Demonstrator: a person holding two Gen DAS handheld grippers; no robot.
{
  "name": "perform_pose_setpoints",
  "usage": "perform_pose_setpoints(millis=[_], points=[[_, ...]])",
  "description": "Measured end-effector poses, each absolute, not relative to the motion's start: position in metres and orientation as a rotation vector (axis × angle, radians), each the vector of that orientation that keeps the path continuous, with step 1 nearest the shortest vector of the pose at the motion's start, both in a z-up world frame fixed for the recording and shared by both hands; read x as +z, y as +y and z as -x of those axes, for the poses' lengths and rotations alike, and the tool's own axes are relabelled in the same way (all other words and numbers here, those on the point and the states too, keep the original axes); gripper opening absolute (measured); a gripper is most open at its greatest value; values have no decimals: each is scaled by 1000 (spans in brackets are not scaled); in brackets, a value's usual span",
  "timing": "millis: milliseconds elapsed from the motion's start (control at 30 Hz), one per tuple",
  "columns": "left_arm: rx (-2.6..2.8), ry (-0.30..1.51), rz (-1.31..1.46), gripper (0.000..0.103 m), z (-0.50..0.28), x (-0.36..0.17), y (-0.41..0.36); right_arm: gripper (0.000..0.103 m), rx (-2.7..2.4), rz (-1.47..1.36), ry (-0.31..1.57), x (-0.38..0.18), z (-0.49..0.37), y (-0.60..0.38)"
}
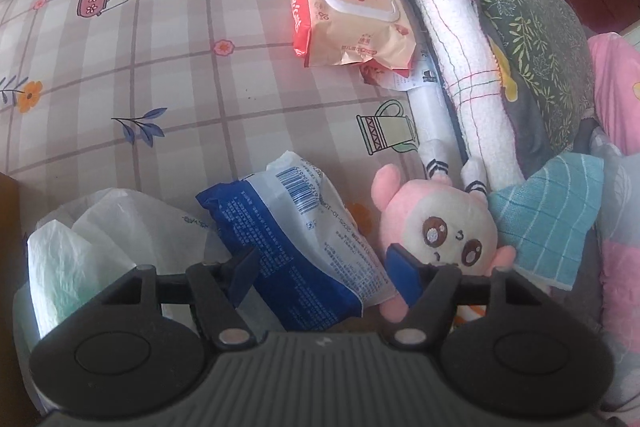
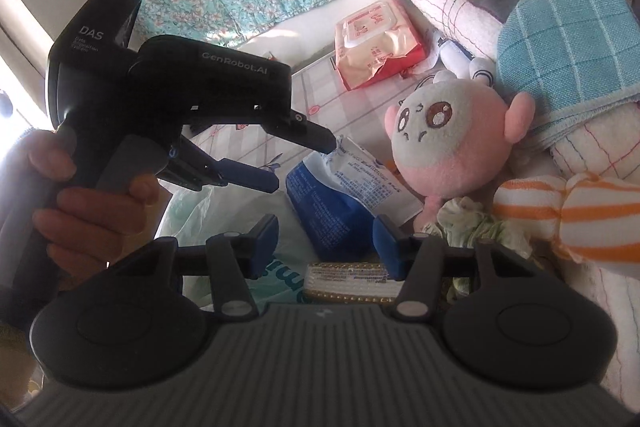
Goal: Organize soft objects
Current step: 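Close the left tool on the wet wipes pack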
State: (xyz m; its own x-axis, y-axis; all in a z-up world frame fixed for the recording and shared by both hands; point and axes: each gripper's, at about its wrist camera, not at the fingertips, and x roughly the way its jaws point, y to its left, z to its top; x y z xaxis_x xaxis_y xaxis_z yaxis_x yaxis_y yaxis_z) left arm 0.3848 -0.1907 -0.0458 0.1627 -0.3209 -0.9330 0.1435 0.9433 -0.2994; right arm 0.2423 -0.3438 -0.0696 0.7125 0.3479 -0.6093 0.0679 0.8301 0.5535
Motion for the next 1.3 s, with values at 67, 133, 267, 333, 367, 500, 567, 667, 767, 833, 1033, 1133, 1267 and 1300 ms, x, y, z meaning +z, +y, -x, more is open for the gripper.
perform_pose_setpoints(millis=[67,133,267,333,367,500,567,667,767,833,1033,1133,1267,1300], points=[[-298,1383,169,77,-390,-52,-196,52,159,-596,776,-74,-241,-346],[-260,1388,154,81,-393,-57,-204,53,156,-606,779,-76,-241,-347],[-191,1404,122,86,-398,-65,-216,53,160,-616,777,-77,-238,-348],[-178,1410,117,87,-398,-67,-218,53,165,-621,771,-76,-236,-348],[-167,1412,113,88,-399,-70,-221,53,165,-621,770,-75,-235,-348],[-130,1407,92,89,-400,-73,-227,53,167,-625,757,-71,-227,-350],[-126,1398,76,88,-398,-73,-229,53,164,-628,749,-70,-225,-353],[-121,1368,42,80,-395,-73,-230,53,160,-635,743,-68,-221,-356],[-126,1359,-3,80,-393,-74,-233,53,160,-627,734,-65,-218,-355],[-126,1364,-43,80,-393,-75,-236,53,160,-628,723,-62,-215,-356],[-86,1400,-64,80,-397,-76,-238,53,161,-639,704,-57,-209,-359],[-69,1417,-99,87,-400,-80,-242,53,161,-646,701,-57,-208,-361],[-53,1415,-120,93,-402,-86,-248,53,157,-656,701,-59,-207,-363],[-49,1412,-126,94,-403,-86,-249,53,155,-659,702,-59,-206,-364]])
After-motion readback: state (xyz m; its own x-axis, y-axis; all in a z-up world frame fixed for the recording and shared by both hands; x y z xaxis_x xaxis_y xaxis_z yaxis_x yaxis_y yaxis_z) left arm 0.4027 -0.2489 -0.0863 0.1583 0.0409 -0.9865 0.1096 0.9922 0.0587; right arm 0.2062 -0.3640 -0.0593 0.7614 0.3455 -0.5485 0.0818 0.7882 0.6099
